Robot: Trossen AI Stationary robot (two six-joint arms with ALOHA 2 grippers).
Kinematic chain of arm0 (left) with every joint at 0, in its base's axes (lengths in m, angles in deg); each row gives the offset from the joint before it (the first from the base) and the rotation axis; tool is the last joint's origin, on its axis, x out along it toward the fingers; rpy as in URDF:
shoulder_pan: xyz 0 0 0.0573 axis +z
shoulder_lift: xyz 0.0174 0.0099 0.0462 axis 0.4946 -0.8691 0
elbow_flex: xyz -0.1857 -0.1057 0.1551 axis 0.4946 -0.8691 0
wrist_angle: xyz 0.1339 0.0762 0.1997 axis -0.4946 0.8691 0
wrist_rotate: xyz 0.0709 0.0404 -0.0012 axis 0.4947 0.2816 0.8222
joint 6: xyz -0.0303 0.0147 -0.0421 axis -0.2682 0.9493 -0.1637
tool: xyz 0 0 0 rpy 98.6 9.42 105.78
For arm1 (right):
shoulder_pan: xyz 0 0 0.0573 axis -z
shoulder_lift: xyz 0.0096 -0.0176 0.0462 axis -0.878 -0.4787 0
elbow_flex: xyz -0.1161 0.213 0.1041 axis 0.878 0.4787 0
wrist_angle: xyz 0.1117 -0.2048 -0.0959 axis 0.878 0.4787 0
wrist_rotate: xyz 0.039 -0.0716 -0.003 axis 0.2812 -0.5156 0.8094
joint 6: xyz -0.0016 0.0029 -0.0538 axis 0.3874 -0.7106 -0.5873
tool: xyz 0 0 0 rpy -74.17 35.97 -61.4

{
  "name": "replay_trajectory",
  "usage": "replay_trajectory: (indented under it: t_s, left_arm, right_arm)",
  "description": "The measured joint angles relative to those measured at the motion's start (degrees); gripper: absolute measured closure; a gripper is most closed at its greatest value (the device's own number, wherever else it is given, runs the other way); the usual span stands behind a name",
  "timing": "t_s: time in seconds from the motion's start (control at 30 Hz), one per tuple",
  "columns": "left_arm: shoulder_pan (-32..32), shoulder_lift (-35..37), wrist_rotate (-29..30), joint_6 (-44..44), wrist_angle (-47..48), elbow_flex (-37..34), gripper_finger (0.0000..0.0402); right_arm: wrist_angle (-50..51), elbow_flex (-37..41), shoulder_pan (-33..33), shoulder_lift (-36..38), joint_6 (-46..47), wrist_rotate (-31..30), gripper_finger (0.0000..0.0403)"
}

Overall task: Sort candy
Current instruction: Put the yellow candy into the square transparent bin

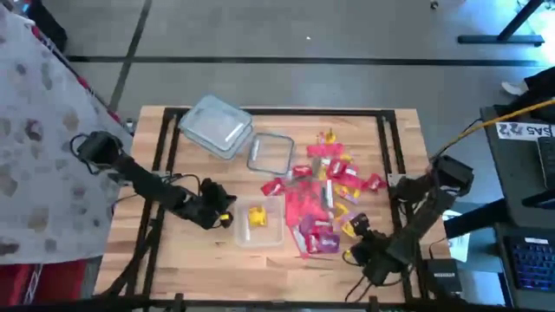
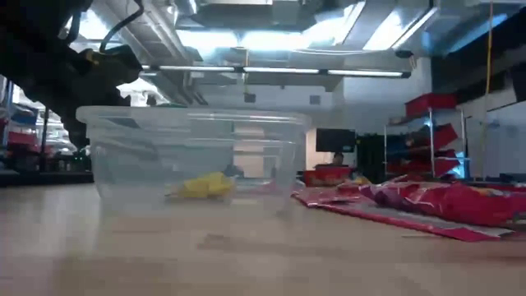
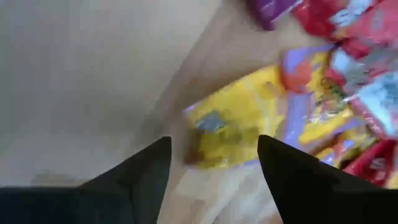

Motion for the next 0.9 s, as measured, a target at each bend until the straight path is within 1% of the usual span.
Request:
replay_trajectory:
  t_s: [0.17, 0.27, 0.37, 0.5, 0.53, 0.57, 0.7, 0.8, 0.9]
  left_arm:
    - [0.02, 0.0, 0.01, 0.01, 0.02, 0.0, 0.0402]
    - [0.02, 0.0, 0.02, -0.04, -0.15, 0.0, 0.0402]
    - [0.02, -0.02, 0.0, -0.21, -0.19, 0.0, 0.0402]
    - [0.02, 0.0, 0.0, -0.66, -0.16, 0.0, 0.0402]
    - [0.02, -0.01, 0.02, -0.68, -0.23, 0.0, 0.0402]
    - [0.02, 0.0, 0.02, -0.74, -0.24, 0.0, 0.0402]
    - [0.02, 0.0, 0.02, -0.71, -0.28, 0.0, 0.0402]
    - [0.02, 0.0, 0.02, -0.71, -0.32, 0.0, 0.0402]
    - [0.02, 0.0, 0.02, -0.69, -0.39, 0.0, 0.0402]
  right_arm:
    - [-0.94, -0.16, 1.45, -2.67, 2.03, -2.12, 0.0177]
    - [-1.31, -0.15, 2.39, -3.24, 7.08, -2.84, 0.0203]
    - [-1.09, -0.68, 3.06, -3.5, 12.33, -2.8, 0.0259]
    - [1.45, -4.27, 3.09, -3.65, 17.63, -2.91, 0.0363]
    - [2.6, -5.65, 3.0, -3.65, 18.34, -2.83, 0.0381]
    - [4.17, -7.06, 2.99, -3.65, 18.89, -2.78, 0.039]
    - [11.68, -14.42, 4.05, -2.84, 21.09, -2.98, 0.0392]
    - [14.82, -20.64, 6.02, -1.02, 19.23, -7.43, 0.04]
    - [12.3, -25.68, 9.24, 1.63, 12.96, -12.67, 0.0398]
